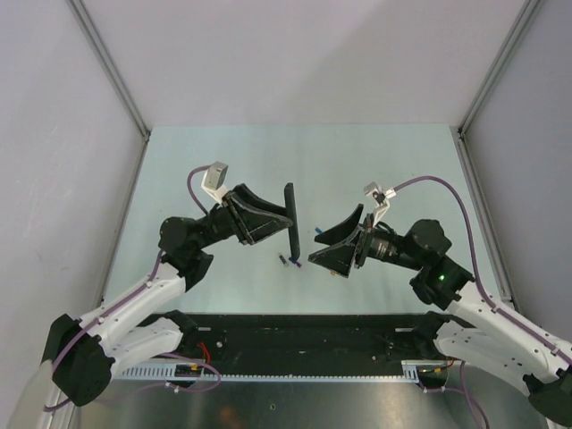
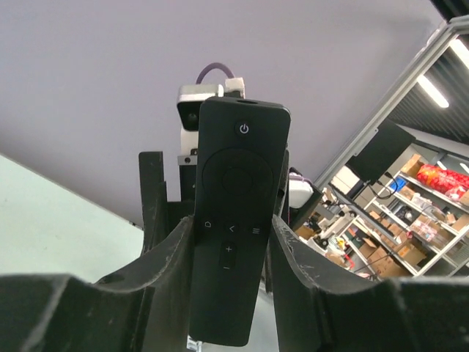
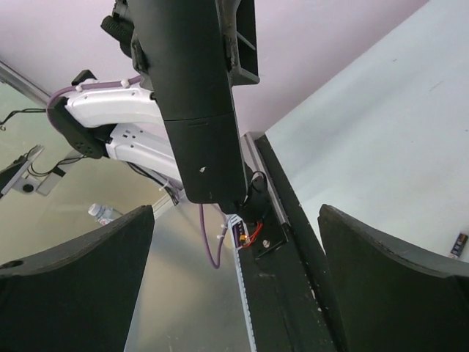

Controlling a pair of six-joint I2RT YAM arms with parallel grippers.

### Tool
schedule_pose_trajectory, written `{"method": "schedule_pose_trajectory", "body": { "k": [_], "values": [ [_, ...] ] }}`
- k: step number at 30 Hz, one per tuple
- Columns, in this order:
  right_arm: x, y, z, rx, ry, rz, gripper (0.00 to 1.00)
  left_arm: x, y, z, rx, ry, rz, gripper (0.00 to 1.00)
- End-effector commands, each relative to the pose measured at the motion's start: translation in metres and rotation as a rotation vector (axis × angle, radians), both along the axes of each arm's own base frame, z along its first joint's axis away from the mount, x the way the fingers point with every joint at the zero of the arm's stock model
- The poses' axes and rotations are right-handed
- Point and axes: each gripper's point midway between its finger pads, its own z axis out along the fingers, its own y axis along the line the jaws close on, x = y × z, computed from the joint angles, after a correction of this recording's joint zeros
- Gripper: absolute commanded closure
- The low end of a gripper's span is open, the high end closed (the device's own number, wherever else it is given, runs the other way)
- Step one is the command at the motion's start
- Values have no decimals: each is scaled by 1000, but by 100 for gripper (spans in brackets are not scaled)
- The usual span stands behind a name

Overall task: Load the batteries into the remote control
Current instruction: Adjust the remote control.

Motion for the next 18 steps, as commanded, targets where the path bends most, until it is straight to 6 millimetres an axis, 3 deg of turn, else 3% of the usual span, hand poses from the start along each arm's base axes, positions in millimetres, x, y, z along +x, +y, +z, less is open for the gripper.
{"method": "schedule_pose_trajectory", "body": {
  "k": [1,12,18],
  "values": [
    [2,11,21,25,-88,-39,0,-11,4,15,-65,-26,-24,100],
    [7,38,24,-7,-139,-80,1,-8,1,9,-64,6,-21,100],
    [12,43,23,-4,-144,-90,9,-10,-1,9,-66,9,-27,100]
  ]
}}
